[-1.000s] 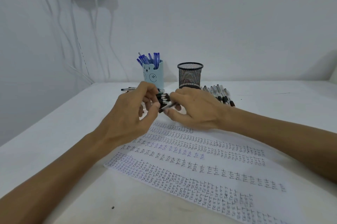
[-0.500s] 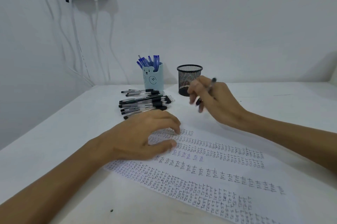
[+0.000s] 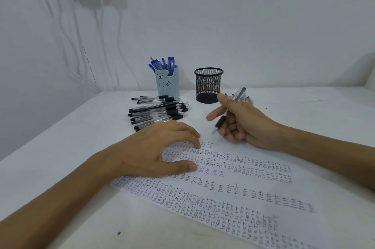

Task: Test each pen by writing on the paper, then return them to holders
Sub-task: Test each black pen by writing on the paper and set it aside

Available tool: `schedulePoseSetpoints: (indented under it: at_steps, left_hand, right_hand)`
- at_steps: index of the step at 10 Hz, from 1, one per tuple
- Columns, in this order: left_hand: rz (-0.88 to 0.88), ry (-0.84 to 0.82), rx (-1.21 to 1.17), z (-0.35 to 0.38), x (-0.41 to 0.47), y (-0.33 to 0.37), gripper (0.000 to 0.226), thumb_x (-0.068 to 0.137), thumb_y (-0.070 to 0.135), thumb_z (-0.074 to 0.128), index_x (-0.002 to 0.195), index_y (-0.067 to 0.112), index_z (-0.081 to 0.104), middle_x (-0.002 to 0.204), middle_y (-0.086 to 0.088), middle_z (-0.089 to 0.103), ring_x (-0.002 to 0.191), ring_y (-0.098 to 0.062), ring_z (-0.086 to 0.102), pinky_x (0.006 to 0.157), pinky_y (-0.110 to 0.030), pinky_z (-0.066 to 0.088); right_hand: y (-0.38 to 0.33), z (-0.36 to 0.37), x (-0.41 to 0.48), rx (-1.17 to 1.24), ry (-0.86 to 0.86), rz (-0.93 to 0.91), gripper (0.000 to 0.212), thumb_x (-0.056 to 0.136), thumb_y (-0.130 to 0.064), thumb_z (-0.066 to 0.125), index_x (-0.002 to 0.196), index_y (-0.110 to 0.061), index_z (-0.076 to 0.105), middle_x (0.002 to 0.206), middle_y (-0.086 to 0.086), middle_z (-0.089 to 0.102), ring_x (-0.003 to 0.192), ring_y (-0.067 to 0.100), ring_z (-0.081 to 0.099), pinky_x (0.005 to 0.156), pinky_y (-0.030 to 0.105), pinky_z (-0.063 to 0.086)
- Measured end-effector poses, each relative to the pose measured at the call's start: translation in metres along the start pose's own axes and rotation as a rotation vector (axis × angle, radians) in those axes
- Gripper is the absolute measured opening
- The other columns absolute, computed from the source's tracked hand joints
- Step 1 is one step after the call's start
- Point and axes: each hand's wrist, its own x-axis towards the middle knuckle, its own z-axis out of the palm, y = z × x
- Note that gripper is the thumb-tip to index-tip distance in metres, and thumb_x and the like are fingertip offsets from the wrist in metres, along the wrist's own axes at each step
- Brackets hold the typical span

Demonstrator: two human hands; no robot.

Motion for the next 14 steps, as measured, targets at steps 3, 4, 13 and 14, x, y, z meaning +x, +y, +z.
schedulePoseSetpoints:
  at_steps: [3,4,13,14]
  left_hand:
    - [-0.009,-0.013,-0.007,0.0,-0.001,-0.002,0.048,0.095,0.07,0.056,0.133,0.041,0.061,0.144,0.029,0.05,0.134,0.01,0.044,0.112,-0.019,0.038]
    - [-0.005,-0.013,-0.003,0.0,0.0,-0.002,0.048,0.095,0.07,0.055,0.133,0.041,0.06,0.144,0.029,0.05,0.134,0.009,0.044,0.112,-0.019,0.038]
    - [0.007,-0.035,-0.008,0.0,0.0,-0.002,0.045,0.097,0.067,0.054,0.135,0.044,0.059,0.146,0.026,0.05,0.135,0.005,0.045,0.111,-0.029,0.042]
    - [0.005,-0.035,-0.011,-0.001,0.0,-0.001,0.044,0.097,0.067,0.054,0.135,0.044,0.059,0.145,0.026,0.05,0.134,0.005,0.045,0.111,-0.029,0.042]
  right_hand:
    - [0.008,0.005,-0.008,-0.229,-0.065,-0.116,0.014,0.096,-0.009,0.065,0.083,-0.004,0.06,0.07,0.018,0.067,0.047,0.018,0.052,0.041,0.02,0.036]
    - [0.009,0.006,-0.009,-0.281,-0.079,-0.161,0.012,0.094,-0.005,0.064,0.086,0.003,0.06,0.069,0.017,0.067,0.049,0.016,0.05,0.047,0.022,0.041]
    - [0.009,0.007,-0.01,-0.451,-0.067,-0.252,0.016,0.088,0.002,0.064,0.073,0.003,0.058,0.055,0.009,0.063,0.049,0.013,0.05,0.053,0.016,0.041]
    - [0.009,0.008,-0.011,-0.414,-0.046,-0.236,0.018,0.089,0.001,0.062,0.072,0.003,0.056,0.054,0.009,0.062,0.046,0.011,0.045,0.048,0.014,0.038]
